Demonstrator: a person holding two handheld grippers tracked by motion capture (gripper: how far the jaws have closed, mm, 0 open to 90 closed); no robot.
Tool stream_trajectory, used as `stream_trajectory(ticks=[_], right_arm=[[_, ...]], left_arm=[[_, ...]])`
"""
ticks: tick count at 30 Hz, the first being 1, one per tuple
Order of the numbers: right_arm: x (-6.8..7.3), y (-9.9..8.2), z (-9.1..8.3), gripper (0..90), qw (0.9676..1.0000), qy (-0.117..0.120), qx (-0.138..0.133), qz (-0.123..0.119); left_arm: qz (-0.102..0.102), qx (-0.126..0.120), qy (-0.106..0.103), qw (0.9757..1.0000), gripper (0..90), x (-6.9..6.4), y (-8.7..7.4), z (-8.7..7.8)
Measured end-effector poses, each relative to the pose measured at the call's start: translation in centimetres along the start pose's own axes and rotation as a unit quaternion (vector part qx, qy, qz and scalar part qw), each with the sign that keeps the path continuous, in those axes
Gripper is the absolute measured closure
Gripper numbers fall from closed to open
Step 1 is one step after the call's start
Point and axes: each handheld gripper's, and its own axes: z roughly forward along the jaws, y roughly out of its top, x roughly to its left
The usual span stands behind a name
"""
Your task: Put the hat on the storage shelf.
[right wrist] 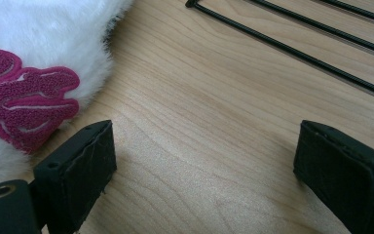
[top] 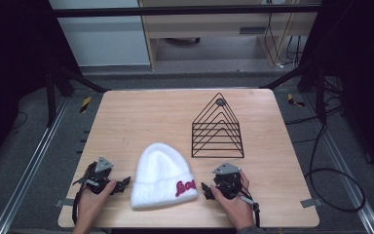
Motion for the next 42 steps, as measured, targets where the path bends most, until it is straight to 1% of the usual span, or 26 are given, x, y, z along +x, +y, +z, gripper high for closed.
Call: stream_trajectory(ticks=[7,9,10,11,12,13,14,15,16,17,18,19,20,22,24,25,26,28,29,30,31,32,34,36,42], right_arm=[[0.0,0.0,0.0,8.4,1.0000,0.001,0.000,0.000],[0.0,0.0,0.0,8.4,1.0000,0.001,-0.001,0.000],[0.0,0.0,0.0,8.4,1.0000,0.000,-0.001,0.000],[0.0,0.0,0.0,8.4,1.0000,0.000,-0.001,-0.001],[0.0,0.0,0.0,8.4,1.0000,0.000,-0.001,-0.001],[0.0,0.0,0.0,8.4,1.0000,0.000,-0.001,0.000],[0.0,0.0,0.0,8.4,1.0000,0.000,-0.001,-0.001],[0.0,0.0,0.0,8.4,1.0000,0.001,-0.001,0.000],[0.0,0.0,0.0,8.4,1.0000,0.000,-0.001,0.000],[0.0,0.0,0.0,8.4,1.0000,0.000,-0.001,0.000],[0.0,0.0,0.0,8.4,1.0000,0.000,-0.001,-0.001],[0.0,0.0,0.0,8.4,1.0000,0.001,-0.001,0.000],[0.0,0.0,0.0,8.4,1.0000,0.001,-0.001,0.000],[0.0,0.0,0.0,8.4,1.0000,0.001,-0.001,0.000],[0.0,0.0,0.0,8.4,1.0000,0.001,-0.001,0.000],[0.0,0.0,0.0,8.4,1.0000,0.001,-0.001,0.000],[0.0,0.0,0.0,8.4,1.0000,0.000,-0.001,0.000],[0.0,0.0,0.0,8.4,1.0000,0.000,-0.001,0.000],[0.0,0.0,0.0,8.4,1.0000,0.000,-0.001,0.000],[0.0,0.0,0.0,8.4,1.0000,0.000,-0.001,-0.001],[0.0,0.0,0.0,8.4,1.0000,0.000,-0.001,-0.001],[0.0,0.0,0.0,8.4,1.0000,0.000,-0.001,-0.001],[0.0,0.0,0.0,8.4,1.0000,0.001,-0.001,0.000],[0.0,0.0,0.0,8.4,1.0000,0.000,-0.001,-0.001],[0.0,0.0,0.0,8.4,1.0000,0.001,-0.001,0.000]], left_arm=[[0.000,0.001,-0.002,1.0000,1.1,0.0,0.1,0.1],[0.005,0.000,-0.007,1.0000,1.2,0.1,0.2,0.2],[0.008,0.001,-0.014,0.9999,1.2,0.1,0.3,0.3],[0.015,0.006,-0.018,0.9997,1.8,0.2,0.5,0.3],[0.015,0.006,-0.018,0.9997,4.1,0.2,0.5,0.3],[0.021,0.012,-0.019,0.9995,8.7,0.3,1.1,0.3],[0.019,0.011,-0.019,0.9996,11.0,0.3,1.5,0.3],[0.019,0.011,-0.019,0.9996,10.7,0.3,1.5,0.3],[0.019,0.013,-0.034,0.9992,11.0,0.3,2.4,0.2],[0.019,0.013,-0.034,0.9992,11.1,0.3,2.4,0.2],[0.024,0.013,-0.041,0.9988,11.1,0.2,3.5,0.3],[0.028,0.015,-0.041,0.9987,11.1,0.1,3.9,0.3],[0.030,0.010,-0.037,0.9988,11.2,-0.1,4.6,0.2],[0.033,0.003,-0.041,0.9986,11.9,-0.4,5.5,0.2],[0.045,0.005,-0.045,0.9980,11.8,-0.8,6.6,0.3],[0.045,0.005,-0.045,0.9980,11.6,-0.8,6.6,0.3],[0.053,0.008,-0.053,0.9972,11.6,-1.2,7.6,0.5],[0.054,0.013,-0.061,0.9966,11.5,-1.6,8.4,0.7],[0.054,0.013,-0.061,0.9966,11.4,-1.6,8.4,0.7],[0.058,0.020,-0.062,0.9962,11.2,-1.9,9.1,0.9],[0.058,0.020,-0.062,0.9962,11.1,-1.9,9.1,0.9],[0.064,0.028,-0.062,0.9956,11.1,-2.0,9.4,1.0],[0.064,0.032,-0.070,0.9950,10.5,-2.2,9.9,1.2],[0.070,0.035,-0.075,0.9941,9.1,-2.4,10.4,1.5],[0.074,0.039,-0.079,0.9934,8.9,-2.7,11.0,2.0]])
